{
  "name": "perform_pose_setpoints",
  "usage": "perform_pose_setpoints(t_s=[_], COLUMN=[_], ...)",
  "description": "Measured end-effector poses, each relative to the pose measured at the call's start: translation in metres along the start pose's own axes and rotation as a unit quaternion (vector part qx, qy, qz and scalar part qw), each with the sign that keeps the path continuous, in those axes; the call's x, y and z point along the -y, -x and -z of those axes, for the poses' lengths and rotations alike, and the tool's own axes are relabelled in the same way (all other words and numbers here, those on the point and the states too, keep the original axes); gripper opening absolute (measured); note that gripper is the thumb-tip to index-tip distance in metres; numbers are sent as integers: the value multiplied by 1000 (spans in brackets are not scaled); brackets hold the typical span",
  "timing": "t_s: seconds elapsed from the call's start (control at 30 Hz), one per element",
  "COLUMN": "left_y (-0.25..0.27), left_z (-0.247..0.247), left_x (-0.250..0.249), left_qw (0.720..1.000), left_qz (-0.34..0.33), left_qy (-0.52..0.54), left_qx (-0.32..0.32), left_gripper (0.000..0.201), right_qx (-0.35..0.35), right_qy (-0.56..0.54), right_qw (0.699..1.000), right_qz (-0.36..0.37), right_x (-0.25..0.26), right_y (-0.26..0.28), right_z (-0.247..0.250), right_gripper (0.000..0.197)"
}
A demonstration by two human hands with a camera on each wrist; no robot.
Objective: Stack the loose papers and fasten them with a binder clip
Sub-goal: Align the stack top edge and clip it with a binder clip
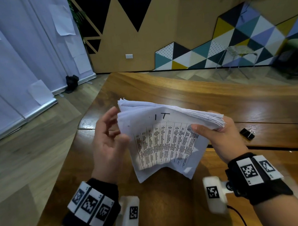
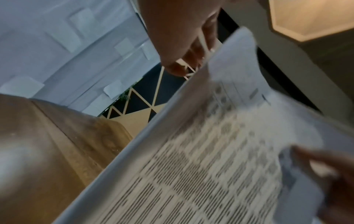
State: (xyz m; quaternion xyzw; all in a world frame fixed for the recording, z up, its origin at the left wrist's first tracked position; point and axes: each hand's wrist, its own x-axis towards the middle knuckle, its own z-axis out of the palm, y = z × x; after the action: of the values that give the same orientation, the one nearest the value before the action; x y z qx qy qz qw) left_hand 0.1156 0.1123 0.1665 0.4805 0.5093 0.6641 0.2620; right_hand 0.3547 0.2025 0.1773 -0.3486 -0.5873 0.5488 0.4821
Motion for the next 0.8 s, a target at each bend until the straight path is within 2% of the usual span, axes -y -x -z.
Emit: perform_pose_setpoints(t_s=[0.07, 0.13, 0.23, 0.3, 0.37, 0.43, 0.5, 0.57, 0.67, 0.7, 0.8], left_y=[2, -8, -30, -37, -41, -43, -43, -39, -27, -24, -21], left_z=[-6, -7, 0, 0, -5, -8, -5, 0, 3, 1, -5], left_x=[3, 4, 9, 10, 7, 2, -3, -3, 3, 4, 2], left_qw=[995, 991, 982, 981, 981, 985, 987, 985, 980, 977, 978], left_qz=[51, 118, 165, 159, 142, 122, 106, 108, 141, 152, 142], left_qy=[-79, -62, 39, 30, 13, 17, 27, 45, 43, 40, 9], left_qx=[14, 33, 77, 110, 129, 121, 116, 123, 132, 141, 153], left_gripper=[109, 107, 73, 59, 65, 66, 50, 40, 51, 52, 31], right_qx=[9, 20, 43, 42, 38, 28, 21, 38, 51, 49, 34], right_qy=[-1, -1, 9, 18, 28, 29, 6, -1, -7, -4, 5], right_qw=[1000, 1000, 999, 999, 998, 998, 998, 998, 998, 998, 999], right_qz=[2, 12, 25, 22, 31, 42, 51, 57, 35, 32, 32], right_x=[0, 0, 4, 6, 8, 13, 18, 18, 10, 9, 9], right_y=[0, 0, -2, -5, -6, -6, -4, -2, 2, 4, 5], right_z=[-1, 2, 7, 6, 1, -2, -1, 3, 4, 1, -7], right_gripper=[18, 19, 23, 26, 22, 11, 6, 20, 38, 37, 17])
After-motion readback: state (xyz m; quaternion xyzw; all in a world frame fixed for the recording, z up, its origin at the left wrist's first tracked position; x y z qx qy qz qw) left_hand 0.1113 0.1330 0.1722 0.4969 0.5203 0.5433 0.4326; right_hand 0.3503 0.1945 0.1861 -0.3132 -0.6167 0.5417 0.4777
